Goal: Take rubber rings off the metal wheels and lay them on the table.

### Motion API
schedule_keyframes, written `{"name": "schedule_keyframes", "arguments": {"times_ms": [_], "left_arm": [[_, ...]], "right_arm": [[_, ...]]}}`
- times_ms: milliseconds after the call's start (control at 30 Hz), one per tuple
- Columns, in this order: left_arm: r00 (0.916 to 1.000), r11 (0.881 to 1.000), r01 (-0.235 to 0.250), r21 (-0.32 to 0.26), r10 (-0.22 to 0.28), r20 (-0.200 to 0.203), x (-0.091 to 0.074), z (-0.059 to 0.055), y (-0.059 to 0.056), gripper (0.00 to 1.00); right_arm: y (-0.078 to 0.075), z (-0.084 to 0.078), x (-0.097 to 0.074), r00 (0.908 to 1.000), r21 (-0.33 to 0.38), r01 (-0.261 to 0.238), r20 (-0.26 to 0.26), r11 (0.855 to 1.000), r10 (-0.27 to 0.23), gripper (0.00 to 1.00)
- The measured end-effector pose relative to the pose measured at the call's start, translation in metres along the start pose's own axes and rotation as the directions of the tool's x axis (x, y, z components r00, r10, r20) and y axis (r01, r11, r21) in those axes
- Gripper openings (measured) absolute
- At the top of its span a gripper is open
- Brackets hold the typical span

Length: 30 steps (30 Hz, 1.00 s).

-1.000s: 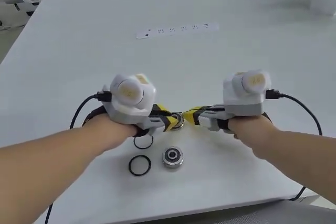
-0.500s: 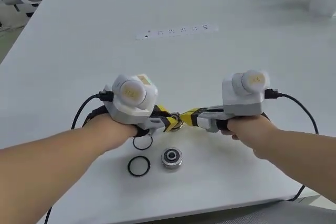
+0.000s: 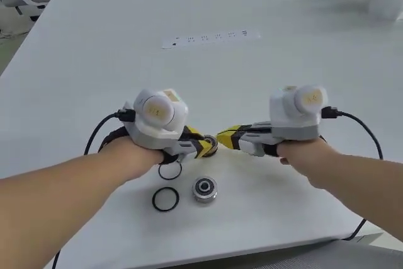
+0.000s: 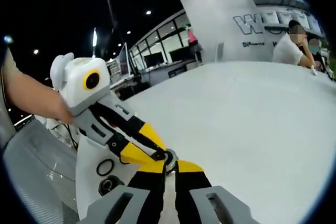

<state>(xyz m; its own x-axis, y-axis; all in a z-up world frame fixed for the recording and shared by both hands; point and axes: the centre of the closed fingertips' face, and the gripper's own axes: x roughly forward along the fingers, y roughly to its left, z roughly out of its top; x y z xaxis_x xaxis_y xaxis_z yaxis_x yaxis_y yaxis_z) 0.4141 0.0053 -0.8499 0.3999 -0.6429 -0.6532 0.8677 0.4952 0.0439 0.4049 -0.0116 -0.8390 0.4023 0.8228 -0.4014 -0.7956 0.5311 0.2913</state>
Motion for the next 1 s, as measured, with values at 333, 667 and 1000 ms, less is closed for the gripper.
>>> {"name": "schedule_keyframes", "arguments": {"times_ms": [333,667,1000], "left_arm": [[1.0,1.0,0.001,-0.003,-0.001,0.004,0.0,0.0,0.0,0.12],[1.0,1.0,0.002,-0.008,-0.001,0.006,0.0,0.0,-0.001,0.12],[0.9999,1.0,0.001,-0.014,-0.001,0.013,0.0,-0.001,-0.001,0.12]], "right_arm": [[0.01,-0.018,0.008,0.9962,-0.17,-0.045,-0.082,0.984,0.031,0.26],[0.008,-0.014,0.025,0.9973,-0.174,0.0,-0.072,0.985,-0.013,0.28],[0.007,-0.018,0.021,0.9961,-0.169,0.003,-0.087,0.986,-0.018,0.21]]}}
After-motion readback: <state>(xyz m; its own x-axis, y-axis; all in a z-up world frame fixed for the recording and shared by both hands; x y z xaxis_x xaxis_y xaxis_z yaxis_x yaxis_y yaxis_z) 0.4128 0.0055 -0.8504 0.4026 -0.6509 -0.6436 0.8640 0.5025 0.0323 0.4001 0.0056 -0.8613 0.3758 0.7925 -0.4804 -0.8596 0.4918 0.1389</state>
